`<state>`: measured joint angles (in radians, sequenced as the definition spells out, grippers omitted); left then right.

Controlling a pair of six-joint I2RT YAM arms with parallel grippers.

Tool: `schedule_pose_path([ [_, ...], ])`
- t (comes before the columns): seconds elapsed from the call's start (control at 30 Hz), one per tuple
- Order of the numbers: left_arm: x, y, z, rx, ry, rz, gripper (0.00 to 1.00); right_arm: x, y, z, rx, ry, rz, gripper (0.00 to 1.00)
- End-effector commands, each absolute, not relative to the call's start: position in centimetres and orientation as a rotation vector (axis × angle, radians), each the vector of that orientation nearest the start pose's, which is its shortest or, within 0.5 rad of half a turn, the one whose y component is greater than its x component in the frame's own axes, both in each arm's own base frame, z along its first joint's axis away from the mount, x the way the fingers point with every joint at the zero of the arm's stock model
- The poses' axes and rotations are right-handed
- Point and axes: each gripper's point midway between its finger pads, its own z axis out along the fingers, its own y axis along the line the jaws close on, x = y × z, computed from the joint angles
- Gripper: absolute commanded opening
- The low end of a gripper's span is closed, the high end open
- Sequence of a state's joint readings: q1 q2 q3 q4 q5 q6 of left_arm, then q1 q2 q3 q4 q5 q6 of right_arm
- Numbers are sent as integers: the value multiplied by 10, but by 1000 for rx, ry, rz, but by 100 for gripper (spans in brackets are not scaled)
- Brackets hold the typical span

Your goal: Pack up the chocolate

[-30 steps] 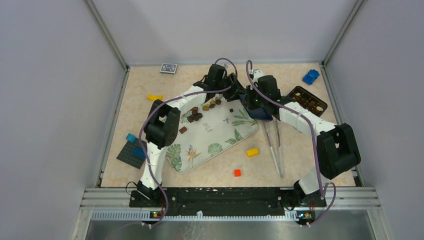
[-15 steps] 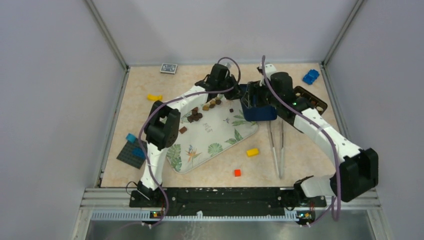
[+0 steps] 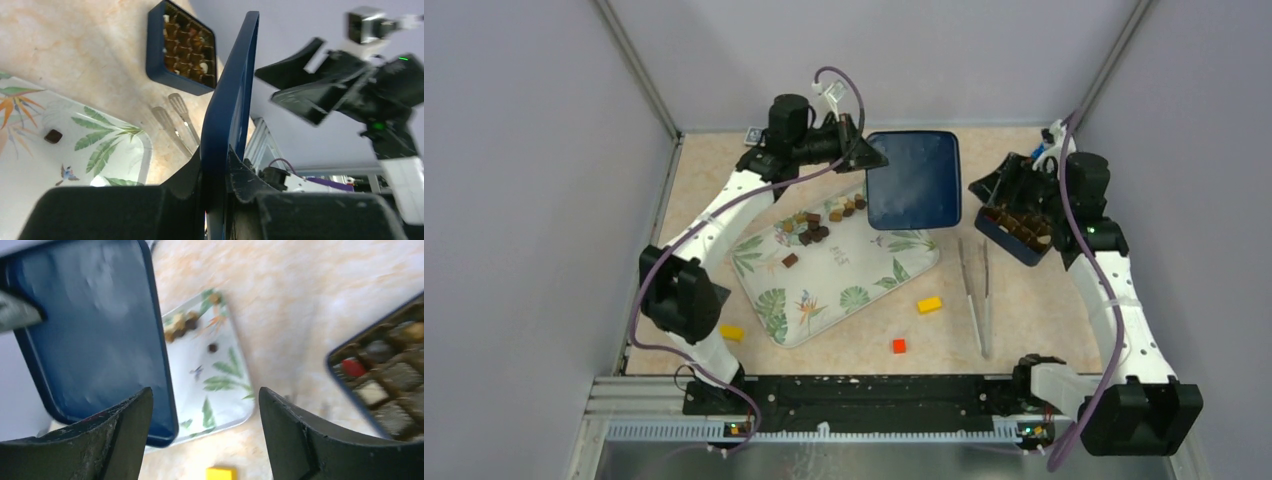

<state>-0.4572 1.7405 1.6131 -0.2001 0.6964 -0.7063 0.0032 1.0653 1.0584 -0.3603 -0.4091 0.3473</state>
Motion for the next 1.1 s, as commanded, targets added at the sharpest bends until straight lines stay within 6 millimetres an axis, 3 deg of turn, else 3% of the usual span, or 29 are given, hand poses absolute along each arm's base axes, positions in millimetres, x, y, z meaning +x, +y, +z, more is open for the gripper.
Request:
schedule_pose_path([
  [0.0, 342, -332, 352, 456, 1918, -1593, 0, 314, 132, 303, -108, 1880, 985, 76],
  [0.3, 316, -333, 365, 548, 1841, -1746, 0, 289, 166, 326, -280, 1703, 1343, 72],
  [0.43, 314, -334, 364, 557, 1817, -1768, 0, 273, 174, 335, -353, 1633, 1461, 43],
  [0.63, 313, -335, 360, 556, 1822, -1773, 0, 268, 175, 342, -368, 1614, 1494, 24],
  [0.7, 315, -335, 360, 546, 1824, -1766, 1, 265, 177, 346, -380, 1608, 1506, 9],
  [0.73, 316, -335, 360, 541, 1824, -1761, 7, 265, 177, 347, -384, 1609, 1504, 3],
  [0.83, 322, -334, 353, 516, 1853, -1718, 61, 283, 168, 338, -311, 1705, 1350, 0],
  [0.9, 328, -331, 345, 505, 1886, -1648, 81, 298, 153, 332, -223, 1793, 1165, 0],
  [0.97, 337, -322, 336, 469, 1947, -1533, 96, 312, 133, 337, -136, 1833, 982, 0],
  [1.07, 350, -299, 333, 397, 1997, -1346, 99, 330, 97, 347, -10, 1874, 706, 0],
])
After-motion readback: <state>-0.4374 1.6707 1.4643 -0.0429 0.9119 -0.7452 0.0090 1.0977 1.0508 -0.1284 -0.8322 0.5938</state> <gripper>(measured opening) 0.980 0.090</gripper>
